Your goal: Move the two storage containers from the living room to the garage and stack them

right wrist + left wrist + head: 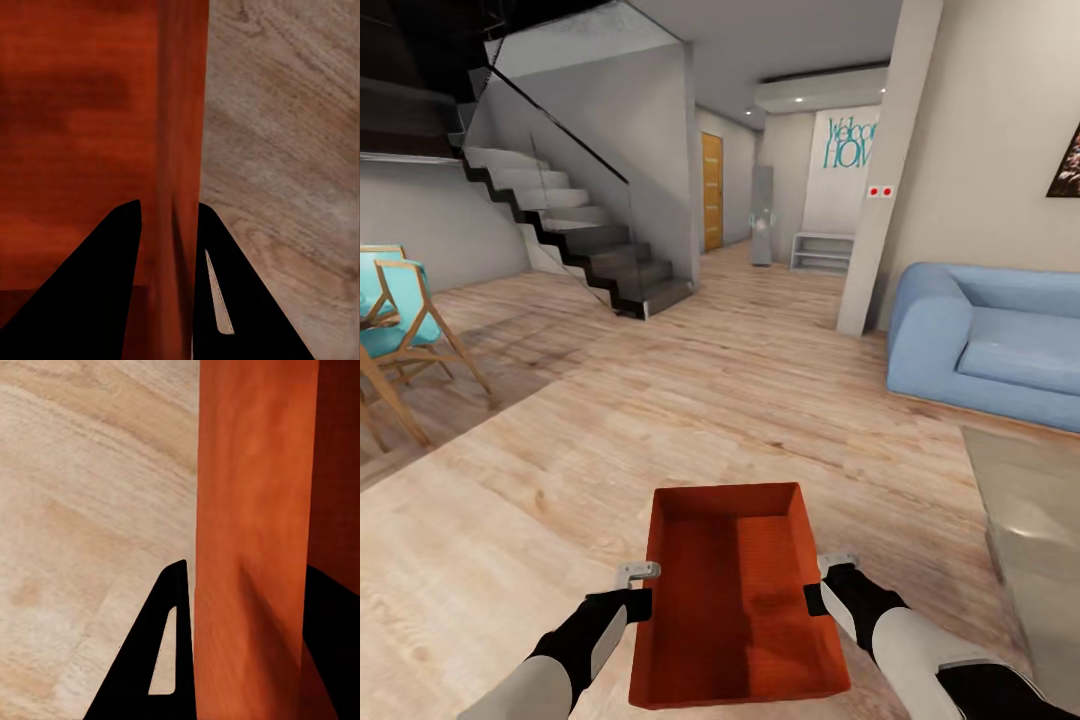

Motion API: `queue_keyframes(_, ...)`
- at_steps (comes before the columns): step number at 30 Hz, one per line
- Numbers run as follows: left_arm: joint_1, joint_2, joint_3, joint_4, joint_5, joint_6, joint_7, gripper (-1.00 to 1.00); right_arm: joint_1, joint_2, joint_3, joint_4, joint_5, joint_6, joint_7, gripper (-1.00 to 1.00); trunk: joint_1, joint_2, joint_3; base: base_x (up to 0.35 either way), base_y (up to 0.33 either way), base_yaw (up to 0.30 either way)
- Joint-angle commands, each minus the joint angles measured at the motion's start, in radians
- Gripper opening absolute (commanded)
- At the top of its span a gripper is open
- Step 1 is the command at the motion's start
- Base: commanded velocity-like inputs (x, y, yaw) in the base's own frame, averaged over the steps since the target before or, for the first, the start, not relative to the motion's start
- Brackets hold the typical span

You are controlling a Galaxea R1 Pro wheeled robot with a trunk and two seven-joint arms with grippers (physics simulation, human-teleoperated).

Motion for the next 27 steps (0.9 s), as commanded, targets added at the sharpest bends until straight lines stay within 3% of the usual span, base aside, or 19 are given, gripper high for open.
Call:
queue_keyframes(1,0.0,0.0,0.006,-0.002,-0.008,0.006,0.004,-1.0,-0.001,0.0,0.002,-0.002,0.011,0.008,-0.003,-1.0,0.0,0.0,-0.001,0.348,0.0,0.0)
queue_keyframes(27,0.0,-0.001,0.005,-0.002,-0.008,0.006,0.004,-1.0,-0.001,0.0,0.004,-0.002,0.011,0.008,-0.003,-1.0,0.0,0.0,-0.001,0.348,0.0,0.0)
